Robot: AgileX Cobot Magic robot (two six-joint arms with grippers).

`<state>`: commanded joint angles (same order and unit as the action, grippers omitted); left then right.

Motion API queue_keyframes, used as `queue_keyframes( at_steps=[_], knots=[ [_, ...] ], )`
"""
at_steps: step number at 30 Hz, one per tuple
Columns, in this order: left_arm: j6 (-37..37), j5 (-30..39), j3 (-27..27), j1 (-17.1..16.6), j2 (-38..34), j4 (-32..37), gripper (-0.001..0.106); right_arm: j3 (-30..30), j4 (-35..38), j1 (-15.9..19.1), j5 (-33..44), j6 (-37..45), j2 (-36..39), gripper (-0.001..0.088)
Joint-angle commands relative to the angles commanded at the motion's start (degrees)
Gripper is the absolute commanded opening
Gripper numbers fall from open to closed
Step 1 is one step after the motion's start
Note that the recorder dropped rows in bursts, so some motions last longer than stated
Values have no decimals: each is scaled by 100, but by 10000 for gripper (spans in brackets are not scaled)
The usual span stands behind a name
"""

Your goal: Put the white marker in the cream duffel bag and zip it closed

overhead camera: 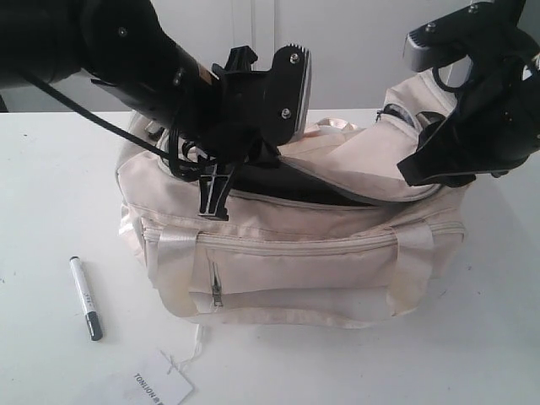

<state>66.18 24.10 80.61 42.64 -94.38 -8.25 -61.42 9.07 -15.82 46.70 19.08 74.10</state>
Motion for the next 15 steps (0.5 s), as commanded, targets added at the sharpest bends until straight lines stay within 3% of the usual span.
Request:
queue_keyframes(
  at_steps=[4,9,15],
  knots=[
    [-84,-182,0,0,0,0,0,0,56,0,-57,0,0,414],
    [-1255,-813,20,-98,0,0,0,0,151,0,-73,11,0,414],
    [-2072,-505,252,-324,0,-62,0,0,244,-12,-98,13,0,414]
  ],
)
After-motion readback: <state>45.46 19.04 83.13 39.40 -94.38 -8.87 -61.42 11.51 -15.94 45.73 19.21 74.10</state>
